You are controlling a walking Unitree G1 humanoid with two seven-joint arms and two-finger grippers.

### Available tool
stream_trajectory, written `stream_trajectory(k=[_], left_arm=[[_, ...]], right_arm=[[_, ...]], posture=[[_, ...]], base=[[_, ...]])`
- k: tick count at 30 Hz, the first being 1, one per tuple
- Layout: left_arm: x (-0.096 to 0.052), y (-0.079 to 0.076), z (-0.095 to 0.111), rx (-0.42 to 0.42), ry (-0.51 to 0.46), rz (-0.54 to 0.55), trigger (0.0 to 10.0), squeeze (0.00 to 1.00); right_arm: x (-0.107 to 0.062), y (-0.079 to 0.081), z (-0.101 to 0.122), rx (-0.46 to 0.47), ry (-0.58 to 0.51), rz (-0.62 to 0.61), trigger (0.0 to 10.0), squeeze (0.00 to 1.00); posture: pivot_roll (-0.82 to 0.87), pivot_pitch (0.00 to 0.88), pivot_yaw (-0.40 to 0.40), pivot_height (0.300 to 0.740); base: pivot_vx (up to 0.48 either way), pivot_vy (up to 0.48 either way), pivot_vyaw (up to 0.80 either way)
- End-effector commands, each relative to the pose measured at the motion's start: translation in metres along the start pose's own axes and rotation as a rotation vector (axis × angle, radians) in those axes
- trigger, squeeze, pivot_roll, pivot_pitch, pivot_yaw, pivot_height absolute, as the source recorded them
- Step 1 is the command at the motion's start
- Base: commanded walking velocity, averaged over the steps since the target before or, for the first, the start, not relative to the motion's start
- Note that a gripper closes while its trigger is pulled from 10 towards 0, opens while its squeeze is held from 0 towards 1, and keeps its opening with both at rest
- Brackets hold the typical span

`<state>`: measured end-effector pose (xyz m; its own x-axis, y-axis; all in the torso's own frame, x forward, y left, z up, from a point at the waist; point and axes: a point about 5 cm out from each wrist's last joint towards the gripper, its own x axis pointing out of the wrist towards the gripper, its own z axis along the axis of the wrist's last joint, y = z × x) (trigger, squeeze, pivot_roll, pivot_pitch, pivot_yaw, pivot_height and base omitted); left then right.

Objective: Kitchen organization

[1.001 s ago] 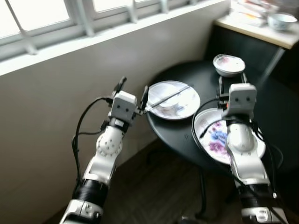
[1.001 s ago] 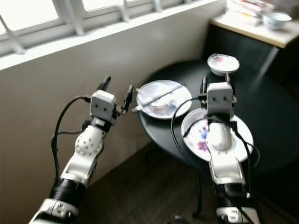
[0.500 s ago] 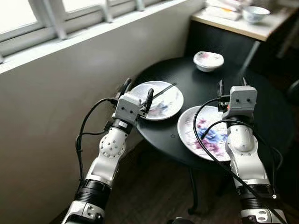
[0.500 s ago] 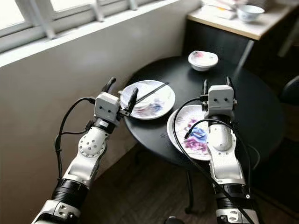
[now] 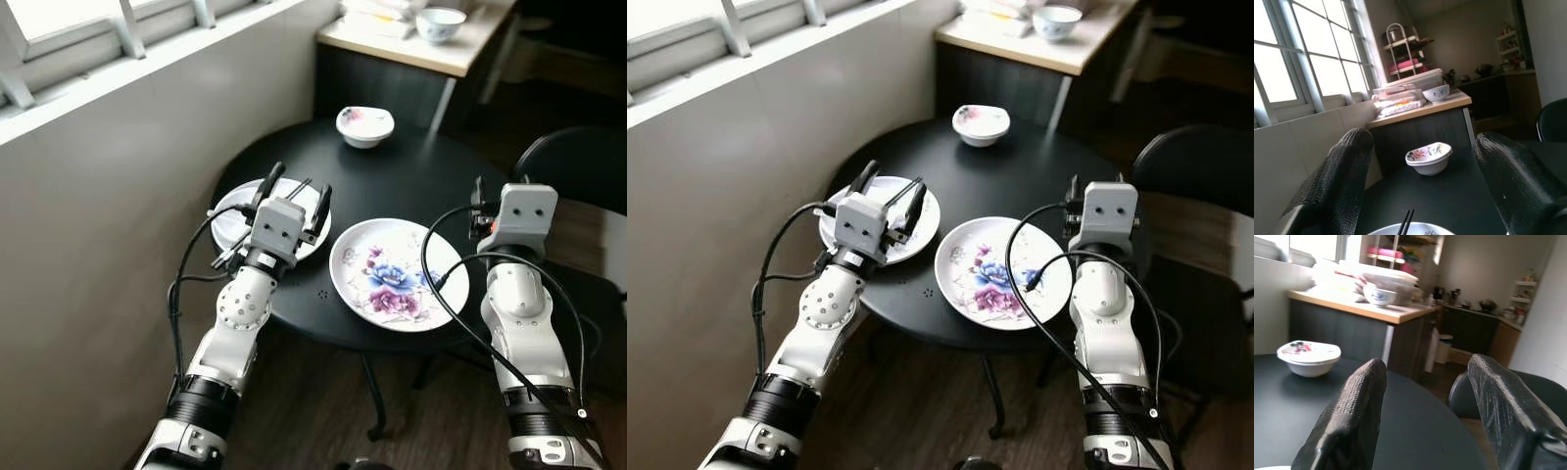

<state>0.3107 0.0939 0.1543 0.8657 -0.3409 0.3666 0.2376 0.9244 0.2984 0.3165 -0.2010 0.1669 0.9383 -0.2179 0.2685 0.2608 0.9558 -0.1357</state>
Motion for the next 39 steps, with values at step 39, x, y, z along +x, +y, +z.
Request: stream_trajectory(k=[39], left_arm=[[0.004,-0.002,-0.002,0.013,0.02,-0.007,10.0,0.0]], right_arm=[[-0.021,0.031,-0.067,0.662,0.632,0.195,10.0,0.0]], posture=[[-0.12,0.0,0.01,0.74]], base=[[0.0,0.0,-0.08]])
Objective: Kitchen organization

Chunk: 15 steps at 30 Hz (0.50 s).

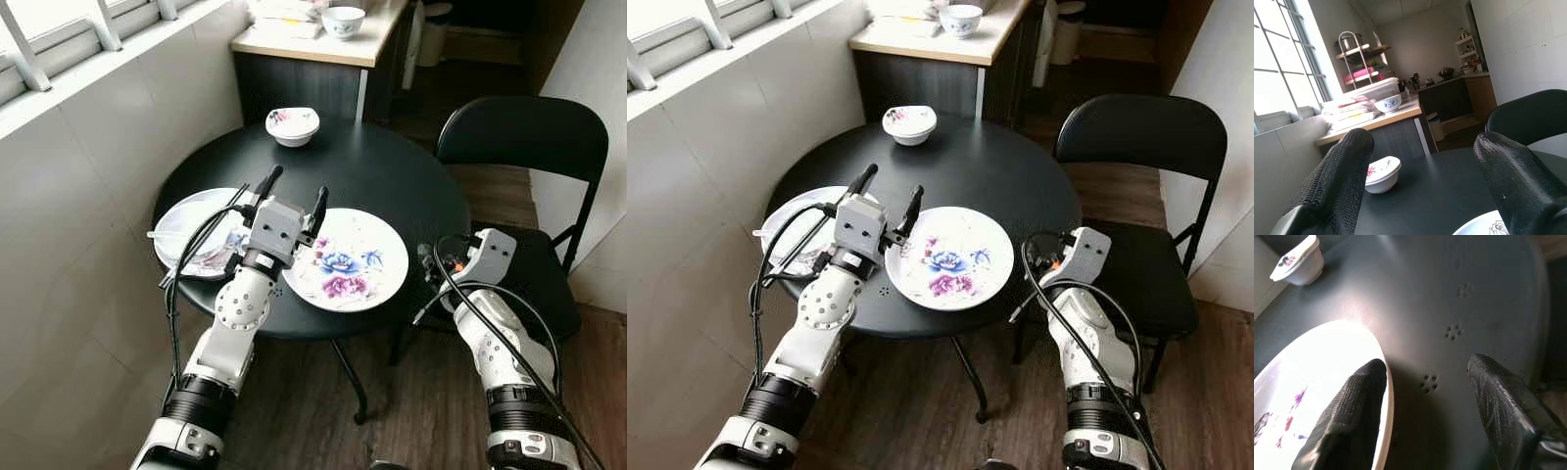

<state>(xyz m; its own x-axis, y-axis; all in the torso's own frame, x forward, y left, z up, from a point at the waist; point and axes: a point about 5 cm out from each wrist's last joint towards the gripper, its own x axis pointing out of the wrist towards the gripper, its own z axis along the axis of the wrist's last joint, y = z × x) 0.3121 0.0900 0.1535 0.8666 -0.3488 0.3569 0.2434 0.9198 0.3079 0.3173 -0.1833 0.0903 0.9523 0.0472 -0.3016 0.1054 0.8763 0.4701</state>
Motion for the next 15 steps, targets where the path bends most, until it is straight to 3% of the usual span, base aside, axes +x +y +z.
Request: stream_trajectory(k=[1,15], left_arm=[[0.001,0.001,-0.001,0.006,0.012,0.003,10.0,0.0],[0.003,0.0,-0.003,0.008,0.021,0.004,10.0,0.0]], right_arm=[[0.003,0.005,-0.001,0.03,0.021,0.038,10.0,0.0],[0.013,0.014,-0.024,0.114,0.179,0.142,10.0,0.0]], posture=[[-0.12,0.0,0.01,0.74],[-0.12,0.0,0.008,0.74]], base=[[0.0,0.0,0.0],[0.0,0.0,0.0]])
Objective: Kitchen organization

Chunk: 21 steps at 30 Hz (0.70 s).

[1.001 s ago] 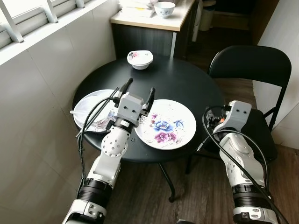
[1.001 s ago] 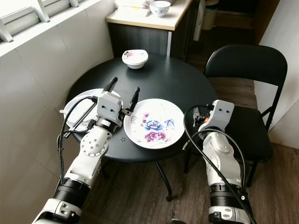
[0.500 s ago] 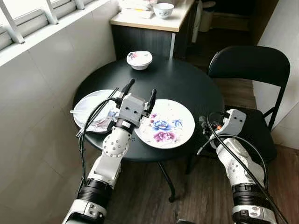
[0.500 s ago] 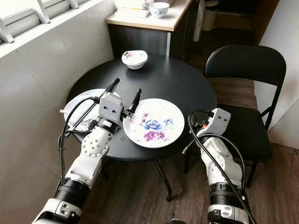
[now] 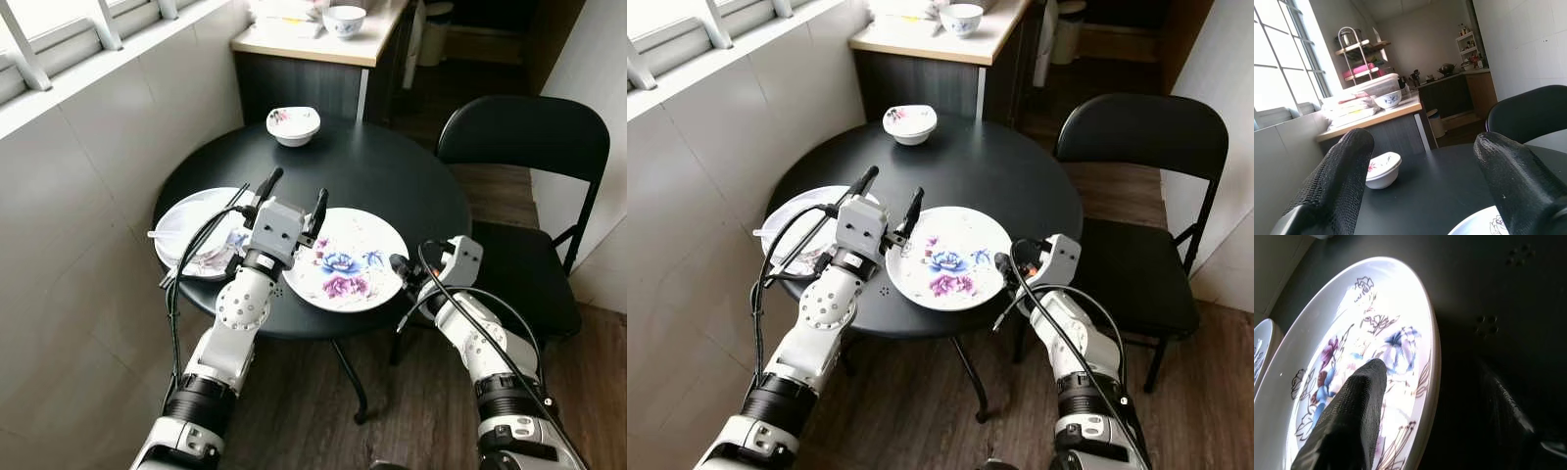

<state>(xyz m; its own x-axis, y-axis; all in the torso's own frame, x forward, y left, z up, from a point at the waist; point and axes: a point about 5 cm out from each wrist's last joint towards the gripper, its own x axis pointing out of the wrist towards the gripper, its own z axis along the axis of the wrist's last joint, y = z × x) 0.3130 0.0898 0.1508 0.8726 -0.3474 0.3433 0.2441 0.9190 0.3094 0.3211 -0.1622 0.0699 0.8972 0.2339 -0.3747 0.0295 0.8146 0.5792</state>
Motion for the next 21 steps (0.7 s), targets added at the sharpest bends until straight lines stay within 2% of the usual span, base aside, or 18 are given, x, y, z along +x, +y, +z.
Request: stream_trajectory(k=[1,16,17,18,19,21], left_arm=[[0.0026,0.0009,0.0001,0.007,0.006,0.005,10.0,0.0],[0.0028,-0.0026,-0.0028,0.006,0.02,-0.006,10.0,0.0],[0.0029,-0.0028,-0.003,0.006,0.021,-0.007,10.0,0.0],[0.0029,-0.0031,-0.0033,0.006,0.022,-0.007,10.0,0.0],[0.0029,-0.0031,-0.0033,0.006,0.022,-0.007,10.0,0.0],[0.0029,-0.0036,-0.0037,0.006,0.024,-0.007,10.0,0.0]], right_arm=[[0.0027,0.0049,0.0023,0.025,0.008,0.03,10.0,0.0],[0.0058,0.0075,-0.0039,0.044,0.066,0.128,10.0,0.0],[0.0064,0.0063,-0.0054,0.043,0.081,0.118,8.2,0.0],[0.0075,0.0054,-0.0068,0.037,0.096,0.11,2.5,0.0],[0.0075,0.0054,-0.0068,0.037,0.096,0.11,2.5,0.0],[0.0086,0.0038,-0.0074,0.026,0.1,0.091,0.0,0.0]], posture=[[-0.12,0.0,0.008,0.74],[-0.13,0.0,0.007,0.74],[-0.13,0.0,0.007,0.74],[-0.13,0.0,0.006,0.74],[-0.13,0.0,0.006,0.74],[-0.13,0.0,0.005,0.74]], base=[[0.0,0.0,0.0],[0.0,0.0,0.0],[0.0,0.0,0.0],[0.0,0.0,0.0],[0.0,0.0,0.0],[0.0,0.0,0.0]])
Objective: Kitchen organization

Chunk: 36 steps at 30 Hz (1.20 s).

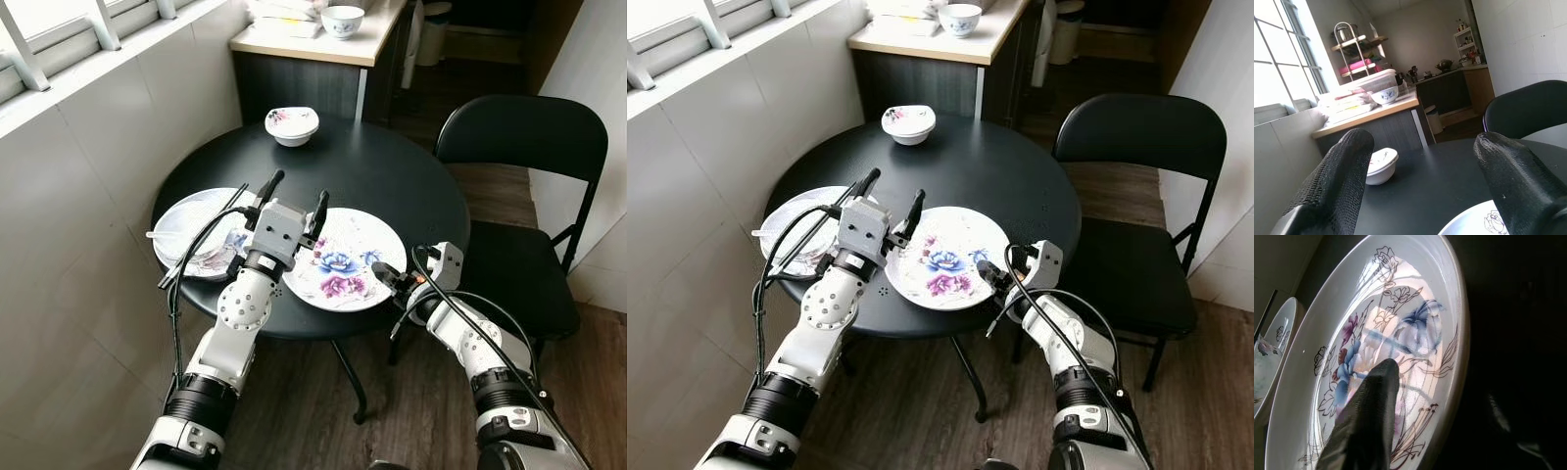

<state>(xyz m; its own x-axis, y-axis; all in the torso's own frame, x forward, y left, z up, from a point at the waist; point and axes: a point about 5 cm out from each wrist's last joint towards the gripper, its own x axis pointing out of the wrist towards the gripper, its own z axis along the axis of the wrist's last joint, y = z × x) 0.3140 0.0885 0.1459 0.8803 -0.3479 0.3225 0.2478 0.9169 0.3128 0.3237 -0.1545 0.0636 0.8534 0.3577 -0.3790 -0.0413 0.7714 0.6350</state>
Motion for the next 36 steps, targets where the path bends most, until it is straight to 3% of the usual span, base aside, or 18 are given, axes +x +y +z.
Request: stream_trajectory(k=[1,11,17,22,26,29,31,36], left_arm=[[0.003,-0.001,0.001,0.004,0.003,-0.002,10.0,0.0],[0.004,-0.002,-0.001,0.005,0.009,-0.003,10.0,0.0],[0.003,-0.001,0.0,0.006,0.008,0.0,10.0,0.0],[0.003,0.0,0.0,0.01,0.008,0.005,10.0,0.0],[0.004,0.001,-0.001,0.012,0.01,0.005,10.0,0.0],[0.004,0.001,-0.001,0.013,0.011,0.004,10.0,0.0],[0.004,0.001,-0.001,0.014,0.011,0.004,10.0,0.0],[0.003,0.004,-0.001,0.015,0.008,0.012,10.0,0.0]], right_arm=[[0.002,0.001,0.0,0.0,0.009,-0.006,0.0,0.0],[0.003,-0.002,0.003,0.013,-0.016,-0.016,0.0,0.0],[0.001,-0.002,0.007,-0.042,-0.055,-0.064,0.0,0.0],[-0.005,-0.005,0.016,-0.065,-0.154,-0.125,0.0,0.0],[-0.018,-0.003,0.036,-0.084,-0.366,-0.155,0.0,0.0],[-0.023,-0.002,0.042,-0.088,-0.442,-0.156,0.0,0.0],[-0.027,0.001,0.048,-0.144,-0.512,-0.17,0.0,0.0],[-0.037,0.017,0.068,-0.429,-0.674,-0.199,0.0,0.0]], posture=[[-0.13,0.0,0.004,0.74],[-0.13,0.0,0.004,0.74],[-0.13,0.0,0.004,0.74],[-0.12,0.0,0.004,0.74],[-0.13,0.0,0.006,0.74],[-0.13,0.0,0.006,0.74],[-0.13,0.0,0.006,0.74],[-0.12,0.0,0.013,0.74]], base=[[0.0,0.0,0.0],[0.0,0.0,0.0],[0.0,0.0,0.0],[0.0,0.0,0.0],[0.0,0.0,0.0],[0.0,0.0,0.0],[0.0,0.0,0.0],[0.0,0.0,0.0]])
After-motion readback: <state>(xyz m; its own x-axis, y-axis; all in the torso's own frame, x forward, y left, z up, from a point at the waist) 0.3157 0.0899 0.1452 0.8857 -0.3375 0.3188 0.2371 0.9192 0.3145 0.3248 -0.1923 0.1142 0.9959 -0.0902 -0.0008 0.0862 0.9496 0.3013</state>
